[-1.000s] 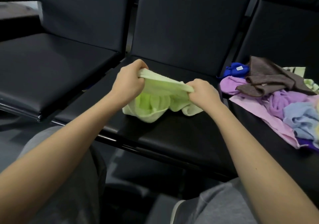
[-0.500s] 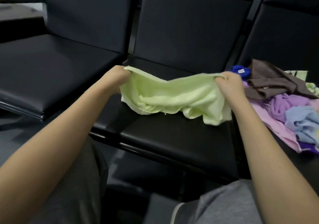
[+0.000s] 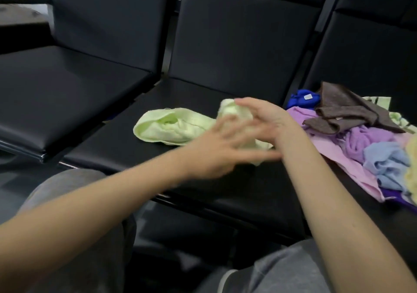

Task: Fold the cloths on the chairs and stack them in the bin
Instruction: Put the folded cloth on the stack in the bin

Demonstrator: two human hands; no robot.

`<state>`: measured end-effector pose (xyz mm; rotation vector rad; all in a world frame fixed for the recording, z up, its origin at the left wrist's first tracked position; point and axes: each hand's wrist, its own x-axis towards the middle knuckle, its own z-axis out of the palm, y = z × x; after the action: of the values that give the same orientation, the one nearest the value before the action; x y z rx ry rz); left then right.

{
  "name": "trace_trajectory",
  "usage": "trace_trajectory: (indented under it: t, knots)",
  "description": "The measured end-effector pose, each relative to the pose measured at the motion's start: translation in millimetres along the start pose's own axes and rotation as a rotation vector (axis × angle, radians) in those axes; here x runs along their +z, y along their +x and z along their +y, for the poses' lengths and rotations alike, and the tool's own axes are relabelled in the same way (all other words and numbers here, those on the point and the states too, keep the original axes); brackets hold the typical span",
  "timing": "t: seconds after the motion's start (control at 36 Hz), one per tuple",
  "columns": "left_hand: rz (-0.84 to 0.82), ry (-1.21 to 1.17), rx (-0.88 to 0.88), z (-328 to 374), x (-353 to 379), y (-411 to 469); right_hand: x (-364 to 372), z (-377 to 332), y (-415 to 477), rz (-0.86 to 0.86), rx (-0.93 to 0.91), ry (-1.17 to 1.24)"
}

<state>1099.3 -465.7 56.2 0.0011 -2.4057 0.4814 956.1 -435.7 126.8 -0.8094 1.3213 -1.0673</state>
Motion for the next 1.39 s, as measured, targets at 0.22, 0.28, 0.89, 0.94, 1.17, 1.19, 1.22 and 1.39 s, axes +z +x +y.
trace_trajectory:
  t: [0.22, 0.28, 0.89, 0.94, 1.17, 1.19, 1.22, 1.39]
  knots:
    - [-0.174, 0.313, 0.014, -1, 25, -4, -11, 9, 8, 0.120, -0.163, -0.031]
    - [-0.296, 0.249, -0.083, -4, 22, -3, -21, 13, 15, 0.292, -0.214, -0.200]
    - [0.009, -0.645, -1.153, -57, -41, 1, -44, 34, 14, 0.664, -0.487, -1.173]
    - [-0.257, -0.356, -1.032, -58, -43, -4, -46, 26, 6, 0.744, -0.628, -1.015]
    - [-0.291, -0.315, -1.065, -61, -24, -6, -29, 5, 3, 0.678, -0.690, -0.509]
    - [-0.191, -0.404, -1.117, -66, -25, -6, -29, 5, 2, 0.689, -0.687, -0.531]
    - [-0.080, -0.491, -1.169, -70, -28, -6, -30, 6, 3, 0.690, -0.679, -0.582]
    - [0.276, -0.869, -1.384, -82, -43, -7, -36, 13, 1, 0.423, -0.313, -1.371]
